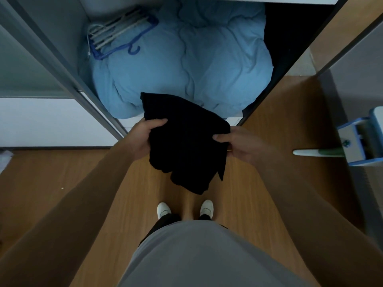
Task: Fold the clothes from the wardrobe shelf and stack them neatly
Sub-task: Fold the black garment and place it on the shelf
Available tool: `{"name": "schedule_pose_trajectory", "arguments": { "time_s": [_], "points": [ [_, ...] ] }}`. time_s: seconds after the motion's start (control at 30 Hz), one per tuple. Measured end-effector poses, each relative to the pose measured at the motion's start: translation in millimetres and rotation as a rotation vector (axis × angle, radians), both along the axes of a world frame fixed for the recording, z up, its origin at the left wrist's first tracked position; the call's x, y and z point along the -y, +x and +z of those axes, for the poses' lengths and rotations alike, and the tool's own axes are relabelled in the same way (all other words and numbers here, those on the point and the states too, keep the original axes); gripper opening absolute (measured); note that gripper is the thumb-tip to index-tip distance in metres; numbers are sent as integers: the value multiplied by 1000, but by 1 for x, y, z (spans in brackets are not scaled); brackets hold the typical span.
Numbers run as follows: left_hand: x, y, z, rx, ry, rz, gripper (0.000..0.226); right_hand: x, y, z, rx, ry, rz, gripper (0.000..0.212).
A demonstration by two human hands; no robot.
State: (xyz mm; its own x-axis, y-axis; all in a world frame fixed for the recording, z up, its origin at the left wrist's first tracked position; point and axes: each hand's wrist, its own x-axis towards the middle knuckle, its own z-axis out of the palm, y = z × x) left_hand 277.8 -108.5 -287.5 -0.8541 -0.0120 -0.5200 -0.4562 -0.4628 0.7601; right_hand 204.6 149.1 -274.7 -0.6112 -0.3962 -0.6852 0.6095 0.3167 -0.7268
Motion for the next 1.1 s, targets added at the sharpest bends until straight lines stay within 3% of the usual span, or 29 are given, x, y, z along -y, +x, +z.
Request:
{"name": "schedule_pose_trajectory", "arguments": {
  "time_s": [0.17,0.3,0.53,0.63,0.77,0.9,1.0,1.1],
  "points": [
    [3,3,-1,67,52,-4,45,-1,-2,-1,188,-356,-218,37],
    [-6,5,-1,80,132,-18,36,6,4,-3,302,-472,-325,43],
    [-10,7,-6,26,259,72,40,10,9,-2,125,-217,-188,36],
    [-6,9,-5,-41,259,57,47,9,15,1,111,-315,-73,48],
    [1,14,-4,-69,157,-144,74,13,18,4,38,-327,-31,56],
    [3,24,-14,23,128,-83,51,12,16,5,-53,-164,-106,34],
    [0,31,-22,74,205,2,47,13,18,4,-116,-114,-131,25],
    [-1,31,-22,89,216,29,48,17,21,2,-355,102,-20,23]
  ]
}}
